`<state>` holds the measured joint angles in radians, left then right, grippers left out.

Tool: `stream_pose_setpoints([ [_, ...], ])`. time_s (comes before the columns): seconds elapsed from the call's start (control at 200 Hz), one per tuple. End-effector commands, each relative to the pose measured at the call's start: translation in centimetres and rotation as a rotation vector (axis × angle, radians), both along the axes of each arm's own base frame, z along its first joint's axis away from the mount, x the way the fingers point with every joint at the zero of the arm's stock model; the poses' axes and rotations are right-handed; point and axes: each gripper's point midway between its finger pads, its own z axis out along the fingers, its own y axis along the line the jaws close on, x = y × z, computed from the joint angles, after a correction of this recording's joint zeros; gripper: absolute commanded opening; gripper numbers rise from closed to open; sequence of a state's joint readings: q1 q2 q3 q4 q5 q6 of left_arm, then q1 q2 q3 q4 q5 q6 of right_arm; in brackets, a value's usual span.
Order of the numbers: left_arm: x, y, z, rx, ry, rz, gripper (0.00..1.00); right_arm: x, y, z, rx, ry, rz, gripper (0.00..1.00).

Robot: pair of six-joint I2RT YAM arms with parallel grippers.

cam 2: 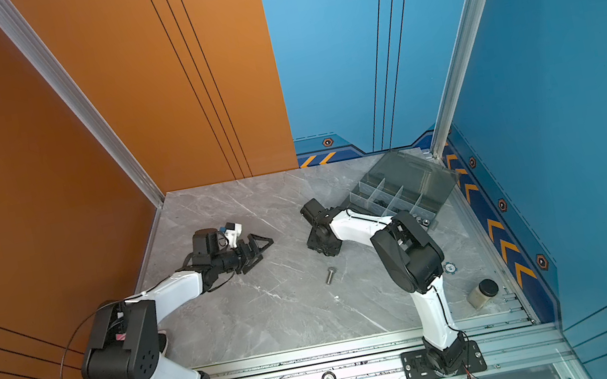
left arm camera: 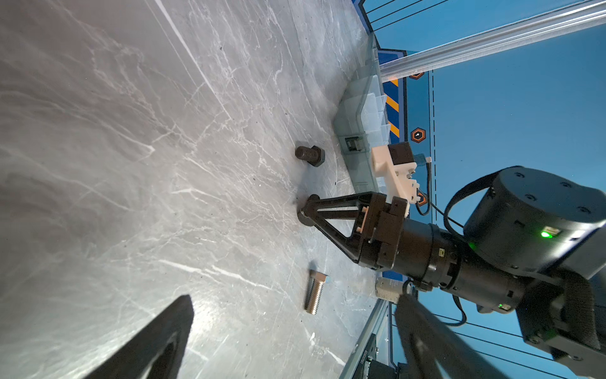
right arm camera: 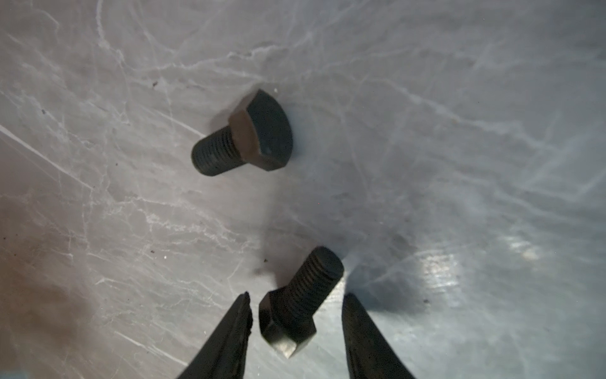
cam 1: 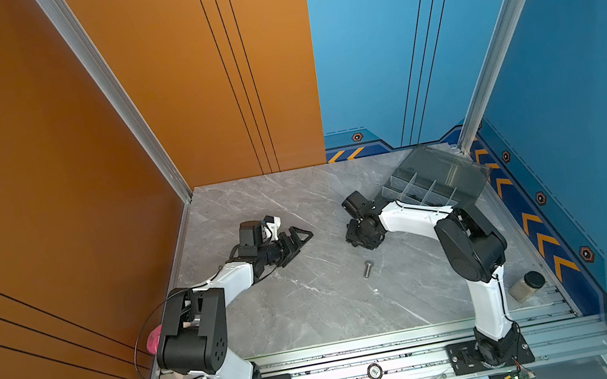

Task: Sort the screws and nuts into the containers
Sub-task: 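Lower the right gripper around the black hex bolt and close it, then lift the black bolt and carry it over the compartment box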

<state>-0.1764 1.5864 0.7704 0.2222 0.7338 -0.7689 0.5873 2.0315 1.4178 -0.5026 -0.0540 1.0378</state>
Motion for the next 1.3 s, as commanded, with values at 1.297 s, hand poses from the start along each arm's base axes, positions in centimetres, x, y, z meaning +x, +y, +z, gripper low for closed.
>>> stream_pose_setpoints([
  [1.297,-0.7,0.7,-0.4,-0.022,-0.006,0.002,0.98,-3.9,-5.9,-4.3,-0.331,0.119,0.050,0.20],
])
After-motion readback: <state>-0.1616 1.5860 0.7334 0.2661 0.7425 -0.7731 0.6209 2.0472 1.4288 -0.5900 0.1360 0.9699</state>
